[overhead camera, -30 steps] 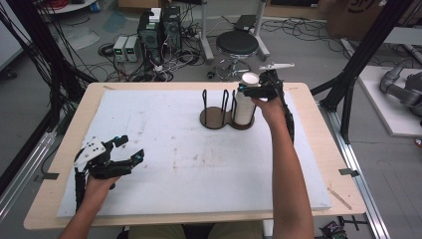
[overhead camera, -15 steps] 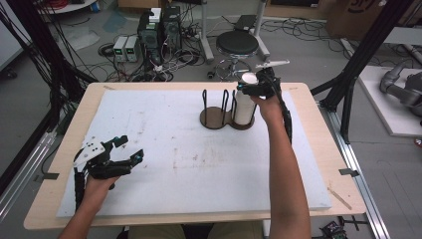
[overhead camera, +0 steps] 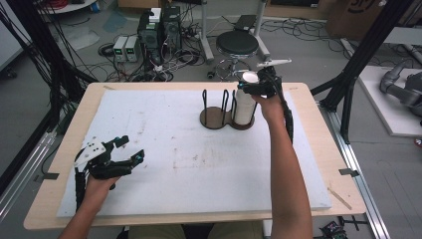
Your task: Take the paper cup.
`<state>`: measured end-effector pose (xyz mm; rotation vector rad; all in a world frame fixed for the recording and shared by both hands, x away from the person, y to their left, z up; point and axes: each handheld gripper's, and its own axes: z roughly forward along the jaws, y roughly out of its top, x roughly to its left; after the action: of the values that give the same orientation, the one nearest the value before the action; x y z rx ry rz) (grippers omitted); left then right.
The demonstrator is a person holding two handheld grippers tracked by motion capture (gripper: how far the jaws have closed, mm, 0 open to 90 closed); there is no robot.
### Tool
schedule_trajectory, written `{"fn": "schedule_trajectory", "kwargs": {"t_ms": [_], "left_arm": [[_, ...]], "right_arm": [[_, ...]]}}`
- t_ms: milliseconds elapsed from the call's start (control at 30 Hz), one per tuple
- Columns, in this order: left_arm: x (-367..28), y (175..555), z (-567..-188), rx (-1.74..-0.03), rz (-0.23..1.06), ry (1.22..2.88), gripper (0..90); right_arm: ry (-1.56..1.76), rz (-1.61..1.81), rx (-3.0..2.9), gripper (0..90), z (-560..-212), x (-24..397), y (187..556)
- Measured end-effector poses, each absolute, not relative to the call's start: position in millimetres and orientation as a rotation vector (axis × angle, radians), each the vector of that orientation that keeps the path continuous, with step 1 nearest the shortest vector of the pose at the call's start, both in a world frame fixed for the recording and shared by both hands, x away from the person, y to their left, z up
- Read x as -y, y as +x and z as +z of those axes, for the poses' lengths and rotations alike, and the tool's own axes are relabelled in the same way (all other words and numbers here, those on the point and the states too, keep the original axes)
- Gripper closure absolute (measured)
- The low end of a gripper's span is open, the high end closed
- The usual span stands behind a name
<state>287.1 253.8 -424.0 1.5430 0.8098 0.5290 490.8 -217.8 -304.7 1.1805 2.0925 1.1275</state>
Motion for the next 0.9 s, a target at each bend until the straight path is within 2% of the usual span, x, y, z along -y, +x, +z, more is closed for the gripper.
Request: {"fn": "schedule_trajectory", "kwargs": {"t_ms": [400,900], "left_arm": [[-253.2,286.2,-423.7,-0.803,0.521,1.541,15.7],[-248.6,284.8,-423.5,-0.782,0.492,1.548,15.7]], "right_arm": [[1.137,1.120,-2.051,33.1,-264.7,214.7,484.0],[1.074,1.215,-1.956,33.3,-224.9,230.2,452.2]]}}
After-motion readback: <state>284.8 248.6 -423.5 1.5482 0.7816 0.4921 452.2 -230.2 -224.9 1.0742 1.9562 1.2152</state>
